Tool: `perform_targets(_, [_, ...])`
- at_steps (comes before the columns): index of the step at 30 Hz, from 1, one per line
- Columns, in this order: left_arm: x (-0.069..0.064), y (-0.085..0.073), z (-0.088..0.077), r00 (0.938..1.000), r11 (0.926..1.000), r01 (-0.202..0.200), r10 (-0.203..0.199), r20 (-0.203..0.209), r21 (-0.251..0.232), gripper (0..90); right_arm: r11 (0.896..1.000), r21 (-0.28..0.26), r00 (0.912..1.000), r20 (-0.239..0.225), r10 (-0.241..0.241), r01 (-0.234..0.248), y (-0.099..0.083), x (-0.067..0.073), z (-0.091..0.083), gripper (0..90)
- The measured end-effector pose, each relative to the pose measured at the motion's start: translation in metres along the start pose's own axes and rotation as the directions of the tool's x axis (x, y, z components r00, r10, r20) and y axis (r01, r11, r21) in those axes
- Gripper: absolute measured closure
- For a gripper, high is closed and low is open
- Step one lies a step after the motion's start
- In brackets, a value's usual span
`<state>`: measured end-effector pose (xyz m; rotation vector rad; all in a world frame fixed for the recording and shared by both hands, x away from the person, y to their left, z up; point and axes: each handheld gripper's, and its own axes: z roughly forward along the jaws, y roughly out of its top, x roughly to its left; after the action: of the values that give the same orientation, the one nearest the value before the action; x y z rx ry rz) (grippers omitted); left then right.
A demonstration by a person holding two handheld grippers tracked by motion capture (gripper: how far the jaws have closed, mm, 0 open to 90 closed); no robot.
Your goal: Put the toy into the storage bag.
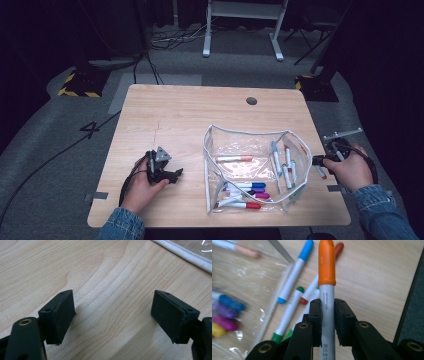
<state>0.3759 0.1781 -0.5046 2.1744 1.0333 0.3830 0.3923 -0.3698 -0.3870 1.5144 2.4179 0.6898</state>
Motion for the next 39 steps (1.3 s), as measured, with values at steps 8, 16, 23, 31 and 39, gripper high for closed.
perform_targets(8, [0.000, 0.000, 0.000, 1.0000, 1.0000, 0.003, -0.003, 0.000, -0.002, 19.7, 0.996, -0.067, 0.9976, -0.014, -0.067, 0.066, 0.024, 0.019, -0.042, 77.1])
perform_targets(16, [0.000, 0.000, 0.000, 1.0000, 1.0000, -0.001, 0.001, -0.001, 0.000, 19.7, 0.981, -0.119, 0.9867, -0.033, -0.159, 0.154, 0.049, 0.047, -0.077, 77.1])
perform_targets(23, [0.000, 0.000, 0.000, 1.0000, 1.0000, 0.000, 0.000, -0.001, 0.000, 19.7, 0.957, -0.143, 0.9626, -0.067, -0.262, 0.251, 0.070, 0.078, -0.091, 77.1])
perform_targets(31, [0.000, 0.000, 0.000, 1.0000, 1.0000, 0.000, 0.000, -0.001, 0.000, 19.7, 0.927, -0.143, 0.9209, -0.137, -0.365, 0.346, 0.082, 0.114, -0.083, 77.1])
perform_targets(39, [0.000, 0.000, 0.000, 1.0000, 1.0000, 0.003, -0.003, 0.000, -0.002, 19.7, 0.900, -0.124, 0.8809, -0.188, -0.434, 0.417, 0.090, 0.143, -0.064, 77.1])
